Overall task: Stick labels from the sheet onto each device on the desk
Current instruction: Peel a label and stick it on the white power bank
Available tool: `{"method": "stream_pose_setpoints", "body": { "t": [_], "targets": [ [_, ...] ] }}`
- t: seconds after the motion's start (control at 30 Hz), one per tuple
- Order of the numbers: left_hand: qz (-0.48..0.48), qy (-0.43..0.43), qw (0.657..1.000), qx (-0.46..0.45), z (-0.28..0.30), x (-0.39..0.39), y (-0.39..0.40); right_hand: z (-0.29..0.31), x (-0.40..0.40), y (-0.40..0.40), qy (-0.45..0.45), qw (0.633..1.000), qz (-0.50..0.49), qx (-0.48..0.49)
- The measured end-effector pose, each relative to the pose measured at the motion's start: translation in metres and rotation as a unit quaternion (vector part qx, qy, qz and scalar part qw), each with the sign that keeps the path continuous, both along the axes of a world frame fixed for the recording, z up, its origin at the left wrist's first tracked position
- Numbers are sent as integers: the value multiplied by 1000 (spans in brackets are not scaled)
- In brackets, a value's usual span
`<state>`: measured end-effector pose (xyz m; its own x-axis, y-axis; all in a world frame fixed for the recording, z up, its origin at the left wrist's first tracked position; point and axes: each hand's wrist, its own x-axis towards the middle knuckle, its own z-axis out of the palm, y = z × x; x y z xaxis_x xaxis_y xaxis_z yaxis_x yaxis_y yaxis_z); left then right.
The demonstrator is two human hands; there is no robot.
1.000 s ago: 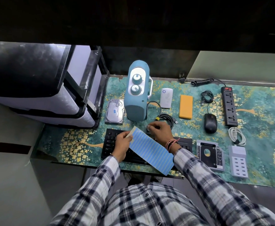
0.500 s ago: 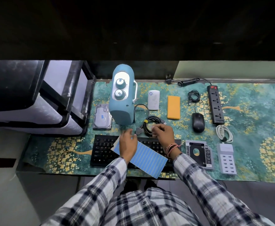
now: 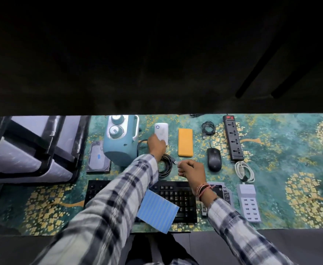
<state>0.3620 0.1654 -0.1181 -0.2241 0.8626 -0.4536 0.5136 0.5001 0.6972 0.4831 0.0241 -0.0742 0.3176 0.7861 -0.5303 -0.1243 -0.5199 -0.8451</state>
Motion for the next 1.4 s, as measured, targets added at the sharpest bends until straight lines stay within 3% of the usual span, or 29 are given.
{"method": "stream_pose_setpoints", "body": {
  "t": [0.23, 0.43, 0.57, 0.73, 1.0, 1.13, 1.23, 1.33, 1.4],
  "targets": [
    [51, -31, 996, -74, -41, -11, 30, 3, 17, -4, 7, 1000, 6, 9],
    [46, -110, 991, -61, -6, -7, 20, 7, 26, 2, -32, 999, 1, 19],
    [59, -197, 976, -72, 13, -15, -8, 17, 27, 17, -132, 989, 30, 62],
    [102, -293, 947, -90, 27, -20, -56, 30, 17, 32, -274, 949, 100, 121],
    [101, -330, 937, -55, 50, -35, -97, 26, -16, 27, -458, 834, 199, 233],
    [97, -351, 930, -50, 58, -43, -106, 18, -22, 14, -484, 787, 276, 267],
    [92, -342, 934, -42, 61, -51, -110, 17, -22, 8, -436, 811, 294, 257],
    [92, -336, 936, -38, 60, -59, -116, 23, -26, 7, -341, 896, 221, 179],
    [85, -342, 935, -38, 58, -60, -119, 26, -27, 11, -221, 962, 148, 66]
  ]
}}
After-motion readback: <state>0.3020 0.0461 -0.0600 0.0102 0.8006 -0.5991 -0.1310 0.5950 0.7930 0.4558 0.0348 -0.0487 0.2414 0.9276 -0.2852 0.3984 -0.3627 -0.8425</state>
